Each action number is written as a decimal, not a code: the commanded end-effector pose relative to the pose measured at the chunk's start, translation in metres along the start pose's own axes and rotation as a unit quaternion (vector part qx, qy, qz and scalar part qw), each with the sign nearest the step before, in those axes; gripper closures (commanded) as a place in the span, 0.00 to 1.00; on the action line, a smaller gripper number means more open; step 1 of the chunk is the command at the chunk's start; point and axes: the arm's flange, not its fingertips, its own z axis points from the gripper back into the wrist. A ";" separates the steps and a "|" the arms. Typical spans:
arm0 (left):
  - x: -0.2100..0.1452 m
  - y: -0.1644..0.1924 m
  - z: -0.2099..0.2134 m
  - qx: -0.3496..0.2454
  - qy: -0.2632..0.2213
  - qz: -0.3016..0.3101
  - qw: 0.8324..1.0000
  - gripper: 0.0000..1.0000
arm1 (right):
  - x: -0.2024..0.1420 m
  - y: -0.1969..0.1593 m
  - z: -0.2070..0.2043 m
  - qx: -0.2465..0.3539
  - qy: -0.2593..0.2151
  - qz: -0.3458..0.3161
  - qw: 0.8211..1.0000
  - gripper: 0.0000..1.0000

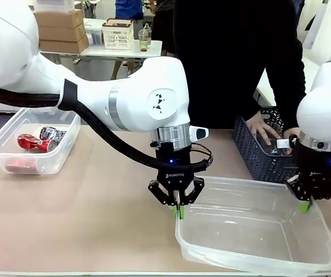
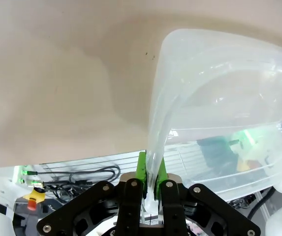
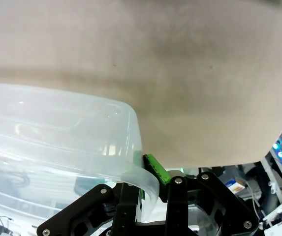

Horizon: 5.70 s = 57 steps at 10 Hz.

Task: Sort the waste into each basket.
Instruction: Pick up the Organizing box on the right side of the table and lift it, then offer the picked Organizing box to the human.

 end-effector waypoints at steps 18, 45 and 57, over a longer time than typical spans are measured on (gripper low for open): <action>-0.081 0.075 0.205 -0.023 -0.149 0.016 0.989 0.92 | 0.067 0.154 0.208 0.007 -0.091 0.080 0.993 0.95; -0.017 0.167 0.154 -0.007 -0.162 0.135 0.977 0.92 | 0.123 0.188 0.162 -0.014 0.011 0.113 0.993 0.95; -0.017 0.167 0.154 -0.007 -0.162 0.135 0.977 0.92 | 0.123 0.188 0.162 -0.014 0.011 0.113 0.993 0.95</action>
